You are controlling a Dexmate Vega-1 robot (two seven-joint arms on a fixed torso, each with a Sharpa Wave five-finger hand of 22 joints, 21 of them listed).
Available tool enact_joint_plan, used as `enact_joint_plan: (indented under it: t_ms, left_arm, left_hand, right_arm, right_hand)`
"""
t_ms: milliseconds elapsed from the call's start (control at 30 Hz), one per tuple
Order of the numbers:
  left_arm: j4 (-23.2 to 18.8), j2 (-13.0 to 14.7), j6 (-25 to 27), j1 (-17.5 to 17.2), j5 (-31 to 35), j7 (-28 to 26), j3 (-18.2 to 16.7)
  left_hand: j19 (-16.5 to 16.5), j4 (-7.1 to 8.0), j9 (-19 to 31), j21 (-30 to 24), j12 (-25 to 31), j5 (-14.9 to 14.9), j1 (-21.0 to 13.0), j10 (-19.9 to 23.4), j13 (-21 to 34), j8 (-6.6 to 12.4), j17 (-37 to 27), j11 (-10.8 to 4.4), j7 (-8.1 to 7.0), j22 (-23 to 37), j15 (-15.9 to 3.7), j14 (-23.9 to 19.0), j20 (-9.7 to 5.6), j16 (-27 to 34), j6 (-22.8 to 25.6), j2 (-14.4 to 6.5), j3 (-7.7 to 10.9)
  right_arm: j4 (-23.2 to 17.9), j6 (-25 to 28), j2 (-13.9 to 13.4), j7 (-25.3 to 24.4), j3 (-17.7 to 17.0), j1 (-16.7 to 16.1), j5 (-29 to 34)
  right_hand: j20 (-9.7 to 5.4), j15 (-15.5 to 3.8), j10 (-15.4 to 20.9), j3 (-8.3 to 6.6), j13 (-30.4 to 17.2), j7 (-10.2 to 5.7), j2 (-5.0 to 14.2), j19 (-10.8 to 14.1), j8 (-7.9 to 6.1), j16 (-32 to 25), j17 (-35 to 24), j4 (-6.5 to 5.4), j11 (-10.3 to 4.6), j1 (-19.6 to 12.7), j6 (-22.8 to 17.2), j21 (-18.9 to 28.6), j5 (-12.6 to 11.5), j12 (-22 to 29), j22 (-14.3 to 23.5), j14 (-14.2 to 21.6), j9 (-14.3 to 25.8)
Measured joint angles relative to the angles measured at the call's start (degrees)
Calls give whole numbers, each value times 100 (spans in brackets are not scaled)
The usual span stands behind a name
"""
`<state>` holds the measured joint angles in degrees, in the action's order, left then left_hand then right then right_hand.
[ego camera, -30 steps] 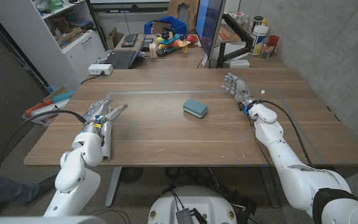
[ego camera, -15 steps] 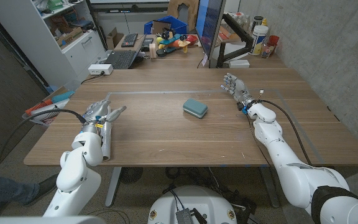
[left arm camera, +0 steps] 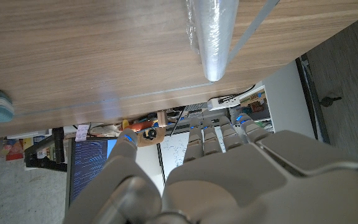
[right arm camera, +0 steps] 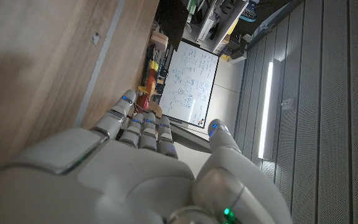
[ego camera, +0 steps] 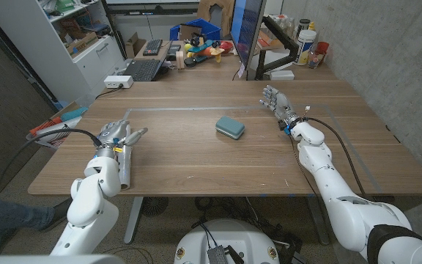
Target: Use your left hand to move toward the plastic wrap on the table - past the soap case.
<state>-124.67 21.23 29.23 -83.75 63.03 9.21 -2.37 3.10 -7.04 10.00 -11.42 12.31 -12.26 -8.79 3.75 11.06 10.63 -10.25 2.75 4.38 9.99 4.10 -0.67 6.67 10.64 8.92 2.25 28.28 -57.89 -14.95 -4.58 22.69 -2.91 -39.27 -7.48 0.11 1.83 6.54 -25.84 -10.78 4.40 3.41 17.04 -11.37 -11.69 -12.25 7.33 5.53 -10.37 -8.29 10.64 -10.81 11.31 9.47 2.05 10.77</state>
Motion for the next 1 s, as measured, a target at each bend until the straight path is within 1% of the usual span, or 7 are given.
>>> enact_joint_plan:
  t_ms: [233,300,400,433,600,1000]
  left_arm:
    - [32,60,30,20,138,74,59]
    - [44,71,47,32,160,106,69]
    - [95,102,47,77,160,106,99]
    - [119,117,84,96,219,219,108]
    - [205,159,132,159,258,360,138]
    - [407,273,220,286,264,526,202]
  left_hand:
    - [0,0,0,0,0,0,0,0,0,0,0,0,21,0,0,0,0,0,23,0,0]
    - [0,0,0,0,0,0,0,0,0,40,0,0,1,0,0,0,0,0,41,0,0]
    - [0,0,0,0,0,0,0,0,0,40,0,0,21,0,0,0,0,0,61,0,0]
    - [0,0,0,0,0,0,0,0,0,40,0,0,22,0,0,0,-1,0,61,0,0]
    - [0,0,0,0,0,0,0,0,0,40,0,0,21,0,0,0,-1,0,61,0,0]
    - [-1,1,0,0,0,0,0,-1,0,40,0,0,21,0,0,0,-1,0,61,0,0]
  right_arm:
    - [-41,0,15,-34,49,-43,11]
    - [-39,-13,16,-42,55,-44,14]
    - [-39,-24,16,-52,55,-44,18]
    - [-30,-26,19,-58,71,-37,19]
    - [-26,-27,23,-98,84,-33,28]
    - [84,-23,39,-143,108,13,66]
  right_hand:
    - [0,0,0,0,0,0,0,0,0,0,0,0,0,0,0,0,0,0,0,0,0]
    - [0,0,0,0,0,0,0,0,0,0,0,0,0,0,0,0,0,0,0,0,0]
    - [0,0,0,-1,0,0,0,0,0,0,0,1,0,0,0,0,0,0,0,0,0]
    - [0,0,0,-1,0,0,0,0,0,0,-1,1,0,0,0,0,0,0,0,0,0]
    - [0,0,0,-1,0,0,0,0,0,0,-1,1,0,0,0,0,-17,0,0,0,0]
    - [0,0,0,-1,0,0,0,0,0,0,-1,1,0,0,0,0,-24,0,0,0,0]
